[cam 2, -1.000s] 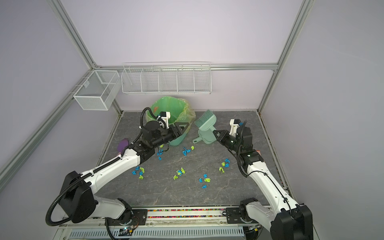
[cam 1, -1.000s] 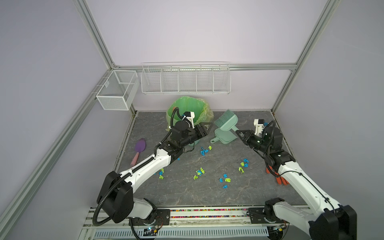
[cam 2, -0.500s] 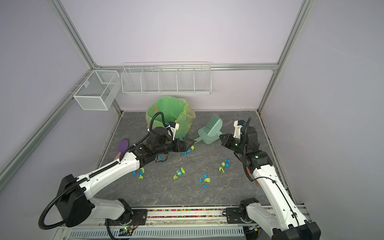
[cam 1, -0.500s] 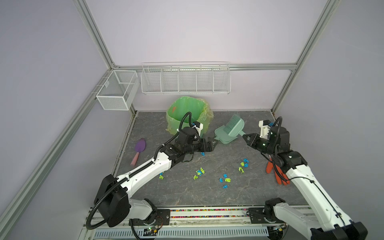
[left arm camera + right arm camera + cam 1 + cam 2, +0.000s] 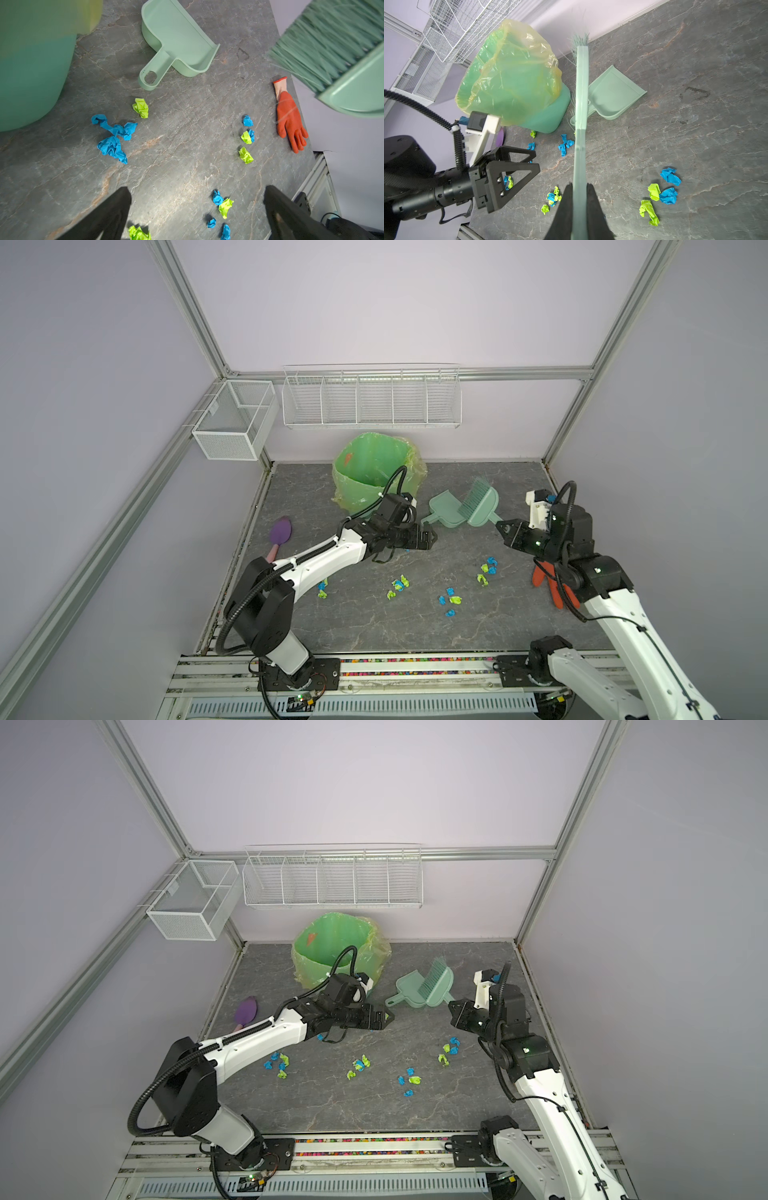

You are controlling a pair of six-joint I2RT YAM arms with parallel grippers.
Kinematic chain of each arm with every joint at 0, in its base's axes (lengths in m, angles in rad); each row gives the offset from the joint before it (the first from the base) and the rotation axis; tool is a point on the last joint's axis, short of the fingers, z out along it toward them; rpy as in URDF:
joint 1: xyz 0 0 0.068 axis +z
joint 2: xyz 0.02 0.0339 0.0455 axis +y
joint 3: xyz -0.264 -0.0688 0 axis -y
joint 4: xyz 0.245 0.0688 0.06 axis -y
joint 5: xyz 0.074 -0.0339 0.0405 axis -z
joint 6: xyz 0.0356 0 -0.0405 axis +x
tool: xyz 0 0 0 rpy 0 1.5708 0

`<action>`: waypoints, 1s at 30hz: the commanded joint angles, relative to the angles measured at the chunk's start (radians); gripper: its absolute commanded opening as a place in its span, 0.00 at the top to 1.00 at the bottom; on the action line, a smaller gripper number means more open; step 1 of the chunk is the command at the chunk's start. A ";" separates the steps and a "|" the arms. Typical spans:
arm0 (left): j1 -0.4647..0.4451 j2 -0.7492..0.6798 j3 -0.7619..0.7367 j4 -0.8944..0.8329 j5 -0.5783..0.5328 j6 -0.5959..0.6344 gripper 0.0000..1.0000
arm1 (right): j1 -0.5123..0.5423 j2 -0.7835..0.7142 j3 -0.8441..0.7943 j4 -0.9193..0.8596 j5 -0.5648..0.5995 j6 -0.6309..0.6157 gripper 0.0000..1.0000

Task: Sweep away the paper scraps from the table
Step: 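Move the left gripper down toward the mint-green dustpan handle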

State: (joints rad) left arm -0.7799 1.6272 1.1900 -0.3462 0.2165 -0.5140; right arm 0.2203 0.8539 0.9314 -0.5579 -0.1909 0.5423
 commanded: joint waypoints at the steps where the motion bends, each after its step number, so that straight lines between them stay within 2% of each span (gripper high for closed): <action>1: -0.002 0.077 0.104 -0.044 -0.022 0.086 0.00 | -0.008 -0.031 -0.010 -0.029 0.009 -0.057 0.94; 7: 0.004 0.249 0.327 -0.210 -0.074 0.199 0.02 | -0.030 -0.067 -0.011 -0.074 0.004 -0.098 0.94; 11: 0.010 0.361 0.468 -0.297 -0.083 0.237 0.08 | -0.054 -0.079 -0.003 -0.101 0.001 -0.124 0.94; 16: 0.033 0.410 0.520 -0.285 -0.065 0.257 0.13 | -0.070 -0.093 0.001 -0.110 -0.015 -0.148 0.94; 24: 0.044 0.518 0.649 -0.388 -0.172 0.297 0.24 | -0.091 -0.088 -0.015 -0.098 -0.045 -0.156 0.94; 27: 0.040 0.540 0.685 -0.387 -0.195 0.282 0.33 | -0.096 -0.092 -0.021 -0.089 -0.057 -0.151 0.94; 30: 0.039 0.555 0.704 -0.391 -0.242 0.294 0.38 | -0.101 -0.099 -0.023 -0.085 -0.059 -0.151 0.94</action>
State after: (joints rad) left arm -0.7361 2.1639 1.8526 -0.7029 0.0353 -0.2459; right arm 0.1276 0.7742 0.9215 -0.6724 -0.2272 0.4107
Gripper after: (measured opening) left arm 0.626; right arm 0.116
